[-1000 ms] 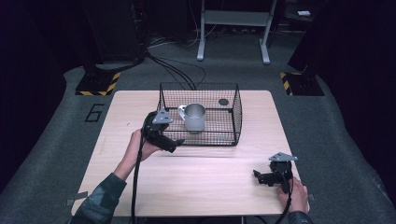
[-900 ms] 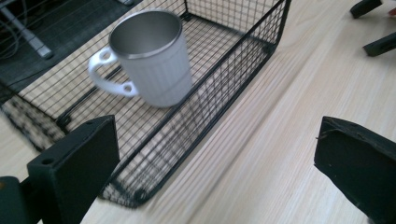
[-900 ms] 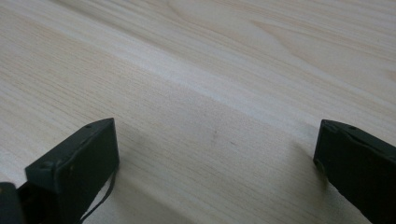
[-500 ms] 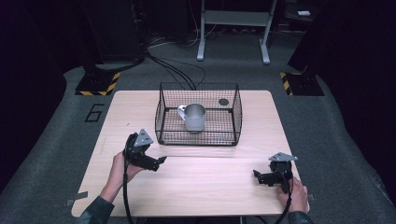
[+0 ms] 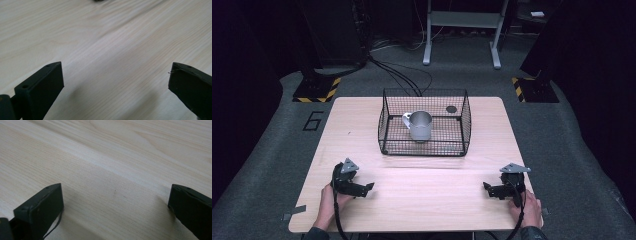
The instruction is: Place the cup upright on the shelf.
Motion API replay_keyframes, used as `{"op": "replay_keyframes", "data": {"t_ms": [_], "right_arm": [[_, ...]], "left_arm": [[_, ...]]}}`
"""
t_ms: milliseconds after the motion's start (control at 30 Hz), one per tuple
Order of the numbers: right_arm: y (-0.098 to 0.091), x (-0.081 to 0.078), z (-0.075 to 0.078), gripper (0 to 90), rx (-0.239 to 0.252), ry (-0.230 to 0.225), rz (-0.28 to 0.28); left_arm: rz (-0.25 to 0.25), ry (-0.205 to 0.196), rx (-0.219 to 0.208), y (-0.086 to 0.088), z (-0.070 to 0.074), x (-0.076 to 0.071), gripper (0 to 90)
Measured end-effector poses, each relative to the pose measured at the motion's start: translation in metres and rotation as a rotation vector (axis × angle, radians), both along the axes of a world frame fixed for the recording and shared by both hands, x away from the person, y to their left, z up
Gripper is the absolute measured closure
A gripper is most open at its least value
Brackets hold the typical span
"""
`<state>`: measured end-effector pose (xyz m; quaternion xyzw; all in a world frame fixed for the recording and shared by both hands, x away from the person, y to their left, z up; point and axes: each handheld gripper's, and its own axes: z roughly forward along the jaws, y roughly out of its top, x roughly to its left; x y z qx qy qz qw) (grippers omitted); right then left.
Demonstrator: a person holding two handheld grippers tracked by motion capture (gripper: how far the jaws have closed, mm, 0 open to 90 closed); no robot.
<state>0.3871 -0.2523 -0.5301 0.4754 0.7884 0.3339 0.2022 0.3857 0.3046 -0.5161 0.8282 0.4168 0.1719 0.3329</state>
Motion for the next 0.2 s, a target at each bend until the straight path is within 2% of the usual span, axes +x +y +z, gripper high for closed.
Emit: {"op": "replay_keyframes", "data": {"t_ms": [67, 200], "right_arm": [[0.0001, 0.0001, -0.0001, 0.0, -0.001, 0.0, -0.001], [0.0, 0.0, -0.0001, 0.0, 0.0, -0.001, 0.0]], "left_arm": [[0.011, -0.013, -0.01, 0.0006, -0.0029, -0.0005, 0.0], [0.014, -0.008, 0.004, 0.0016, -0.0086, -0.0017, 0.1]]}}
